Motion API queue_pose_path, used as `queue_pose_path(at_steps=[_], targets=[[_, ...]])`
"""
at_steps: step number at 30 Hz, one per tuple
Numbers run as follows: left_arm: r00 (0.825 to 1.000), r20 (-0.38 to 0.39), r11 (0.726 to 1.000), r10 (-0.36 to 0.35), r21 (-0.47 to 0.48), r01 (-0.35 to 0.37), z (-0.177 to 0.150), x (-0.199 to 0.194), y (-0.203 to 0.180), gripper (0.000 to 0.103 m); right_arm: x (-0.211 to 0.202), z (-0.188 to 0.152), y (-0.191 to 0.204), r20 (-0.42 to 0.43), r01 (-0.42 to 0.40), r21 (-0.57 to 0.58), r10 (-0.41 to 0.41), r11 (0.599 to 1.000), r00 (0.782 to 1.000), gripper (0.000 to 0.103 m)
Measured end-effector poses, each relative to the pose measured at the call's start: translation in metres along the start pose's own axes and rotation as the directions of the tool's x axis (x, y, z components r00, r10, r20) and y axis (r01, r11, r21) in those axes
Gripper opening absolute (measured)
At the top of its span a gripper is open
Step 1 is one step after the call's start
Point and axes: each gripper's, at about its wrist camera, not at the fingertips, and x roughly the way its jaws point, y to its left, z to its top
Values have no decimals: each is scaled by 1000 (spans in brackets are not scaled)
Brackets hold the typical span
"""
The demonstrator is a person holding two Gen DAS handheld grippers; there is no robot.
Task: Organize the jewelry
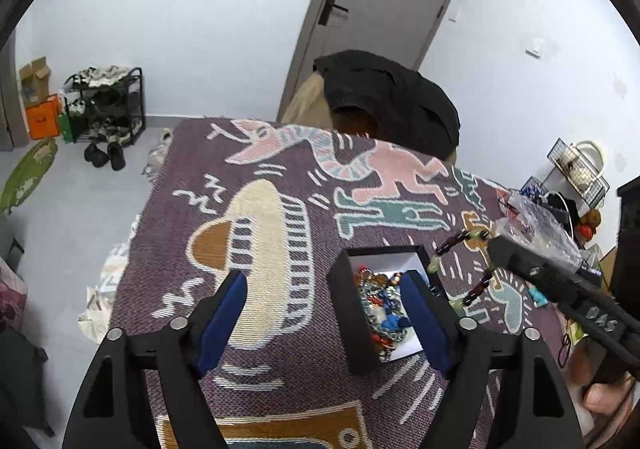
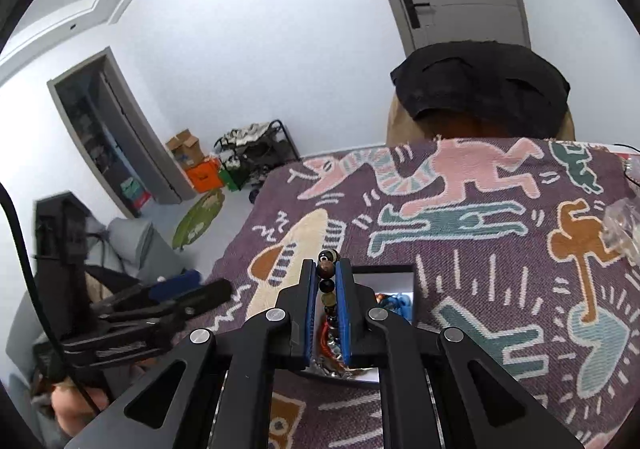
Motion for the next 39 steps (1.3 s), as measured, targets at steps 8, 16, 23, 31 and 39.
queue_pose_path(at_steps=[8,16,23,31,39], targets=[[1000,22,999,8,-33,-7,-4,-8,14,82,15,-11,-21,-75,62,74,-57,995,996,69],[999,42,1000,5,-12,-4,-7,-12,0,88,-6,-18,-37,-78,85,92,-78,992,994,69],[999,41,1000,-7,23,6,-10,-17,-22,91,-24,-24,-48,-82,88,102,-80,991,993,72],[999,46,997,-23,74,19,-15,-30,-49,94,-55,-32,-56,-64,101,104,-94,989,993,89],[997,77,992,-32,127,22,-22,-50,-74,102,-88,-42,-69,-33,138,123,-135,983,990,103]])
